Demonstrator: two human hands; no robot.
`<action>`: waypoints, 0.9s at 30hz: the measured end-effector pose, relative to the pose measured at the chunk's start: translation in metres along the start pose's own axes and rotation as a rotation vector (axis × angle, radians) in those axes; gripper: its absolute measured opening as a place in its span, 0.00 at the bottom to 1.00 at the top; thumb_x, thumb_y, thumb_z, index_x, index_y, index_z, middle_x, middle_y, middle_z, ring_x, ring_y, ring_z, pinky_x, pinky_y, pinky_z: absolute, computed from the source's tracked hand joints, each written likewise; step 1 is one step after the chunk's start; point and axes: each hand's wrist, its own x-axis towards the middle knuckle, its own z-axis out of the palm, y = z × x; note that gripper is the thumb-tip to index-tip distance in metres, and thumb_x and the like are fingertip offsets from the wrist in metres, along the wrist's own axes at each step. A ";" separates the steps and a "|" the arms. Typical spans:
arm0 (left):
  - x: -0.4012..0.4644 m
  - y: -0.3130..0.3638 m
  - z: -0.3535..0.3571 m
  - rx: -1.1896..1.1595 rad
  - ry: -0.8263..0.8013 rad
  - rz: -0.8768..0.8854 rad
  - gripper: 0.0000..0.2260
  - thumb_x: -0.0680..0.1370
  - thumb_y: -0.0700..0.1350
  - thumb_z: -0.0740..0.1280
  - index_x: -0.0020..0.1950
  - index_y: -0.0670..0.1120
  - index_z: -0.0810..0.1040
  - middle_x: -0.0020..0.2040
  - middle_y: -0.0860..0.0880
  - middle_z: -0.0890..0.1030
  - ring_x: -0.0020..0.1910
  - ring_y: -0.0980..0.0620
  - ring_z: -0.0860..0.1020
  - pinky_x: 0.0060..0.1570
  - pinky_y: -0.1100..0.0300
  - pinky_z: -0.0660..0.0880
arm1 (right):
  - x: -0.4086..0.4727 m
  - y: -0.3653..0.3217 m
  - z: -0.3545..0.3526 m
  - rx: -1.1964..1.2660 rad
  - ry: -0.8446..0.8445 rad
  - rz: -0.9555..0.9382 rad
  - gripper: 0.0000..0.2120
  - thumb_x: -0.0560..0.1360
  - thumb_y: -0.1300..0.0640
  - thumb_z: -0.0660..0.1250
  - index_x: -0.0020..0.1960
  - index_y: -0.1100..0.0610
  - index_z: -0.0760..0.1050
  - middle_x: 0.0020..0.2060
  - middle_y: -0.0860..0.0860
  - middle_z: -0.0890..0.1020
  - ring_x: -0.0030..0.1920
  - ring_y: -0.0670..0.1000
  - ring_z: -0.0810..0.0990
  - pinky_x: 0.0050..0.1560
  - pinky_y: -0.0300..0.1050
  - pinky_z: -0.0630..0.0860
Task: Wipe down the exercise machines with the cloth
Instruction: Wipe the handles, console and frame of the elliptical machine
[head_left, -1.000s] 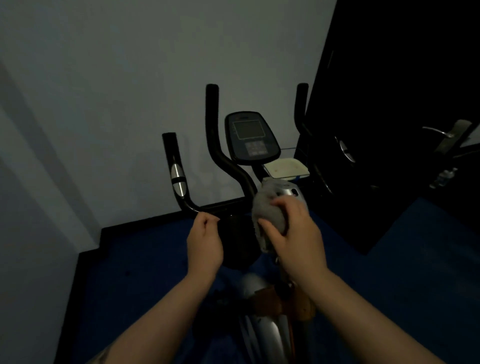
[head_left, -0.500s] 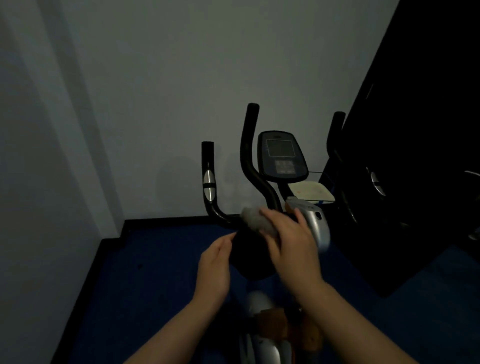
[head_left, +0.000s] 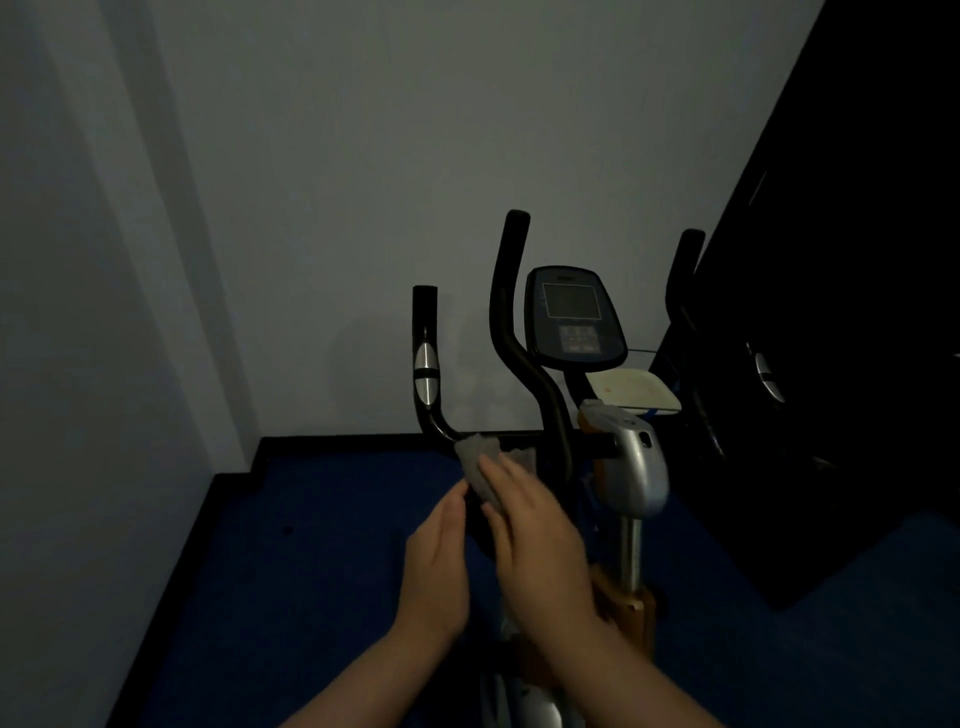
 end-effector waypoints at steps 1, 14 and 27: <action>0.000 -0.001 0.000 -0.011 -0.008 -0.003 0.19 0.79 0.54 0.51 0.62 0.54 0.75 0.56 0.63 0.81 0.59 0.66 0.76 0.54 0.76 0.67 | -0.013 -0.004 0.003 0.045 -0.032 0.044 0.24 0.81 0.56 0.59 0.73 0.41 0.60 0.72 0.41 0.65 0.72 0.38 0.61 0.69 0.31 0.57; 0.011 -0.009 0.004 -0.052 0.169 -0.039 0.27 0.80 0.57 0.45 0.57 0.46 0.81 0.50 0.55 0.85 0.53 0.60 0.80 0.52 0.72 0.72 | -0.029 -0.017 -0.012 0.274 -0.113 0.119 0.25 0.81 0.60 0.59 0.69 0.34 0.60 0.70 0.34 0.65 0.69 0.30 0.61 0.67 0.27 0.60; 0.009 -0.014 0.017 0.001 0.323 0.024 0.29 0.79 0.56 0.52 0.41 0.31 0.76 0.35 0.38 0.80 0.34 0.42 0.75 0.36 0.58 0.72 | -0.017 0.000 -0.039 0.292 -0.254 0.043 0.22 0.81 0.58 0.60 0.68 0.36 0.65 0.66 0.32 0.68 0.64 0.26 0.63 0.63 0.22 0.60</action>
